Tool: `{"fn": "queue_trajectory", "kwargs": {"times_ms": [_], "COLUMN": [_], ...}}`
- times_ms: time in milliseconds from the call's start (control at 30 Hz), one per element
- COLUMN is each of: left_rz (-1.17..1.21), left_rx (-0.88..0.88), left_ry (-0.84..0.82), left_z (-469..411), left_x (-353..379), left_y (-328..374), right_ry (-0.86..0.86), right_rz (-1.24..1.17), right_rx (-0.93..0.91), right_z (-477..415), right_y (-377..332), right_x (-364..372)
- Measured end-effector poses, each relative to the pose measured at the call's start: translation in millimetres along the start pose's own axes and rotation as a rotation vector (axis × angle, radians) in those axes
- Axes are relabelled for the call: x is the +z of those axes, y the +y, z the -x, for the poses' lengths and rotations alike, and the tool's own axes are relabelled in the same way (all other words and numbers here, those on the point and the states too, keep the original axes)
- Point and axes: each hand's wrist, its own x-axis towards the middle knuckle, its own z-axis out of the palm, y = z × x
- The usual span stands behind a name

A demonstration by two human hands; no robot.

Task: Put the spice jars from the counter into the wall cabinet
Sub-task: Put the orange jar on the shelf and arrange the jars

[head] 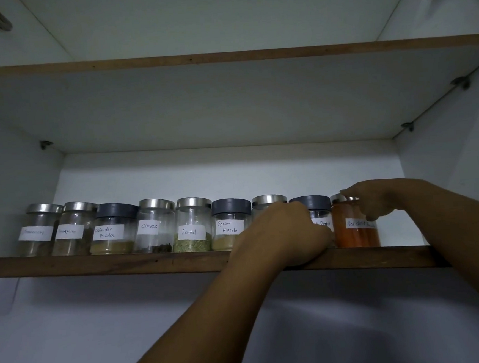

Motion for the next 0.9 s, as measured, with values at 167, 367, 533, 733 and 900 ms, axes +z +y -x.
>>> {"fn": "queue_trajectory", "kwargs": {"times_ms": [167,367,533,733,900], "left_rz": [0.02,0.025,0.023,0.061,0.068], "left_rx": [-0.002,0.001,0.0,-0.019,-0.012], "left_ry": [-0.004,-0.005,-0.009,-0.017,0.031], "left_z": [-0.5,-0.7,-2.1,-0.3,3.3], "left_x": [-0.1,-0.2,-0.2,-3.0,-2.8], "left_y": [-0.6,-1.0,-1.5,-0.3,0.7], "right_ry": [0.017,0.028,0.012,0.104,0.352], "right_rz": [-0.05,-0.048,-0.082,-0.206,-0.204], "right_rx": [0.026,0.014,0.019,0.101,0.139], "right_z": [-0.3,-0.3,1.3,5.4,29.4], "right_y": [-0.1,-0.2,-1.0,-8.8,-22.8], "right_x": [0.8,1.5,2.1,1.9,-4.5]}}
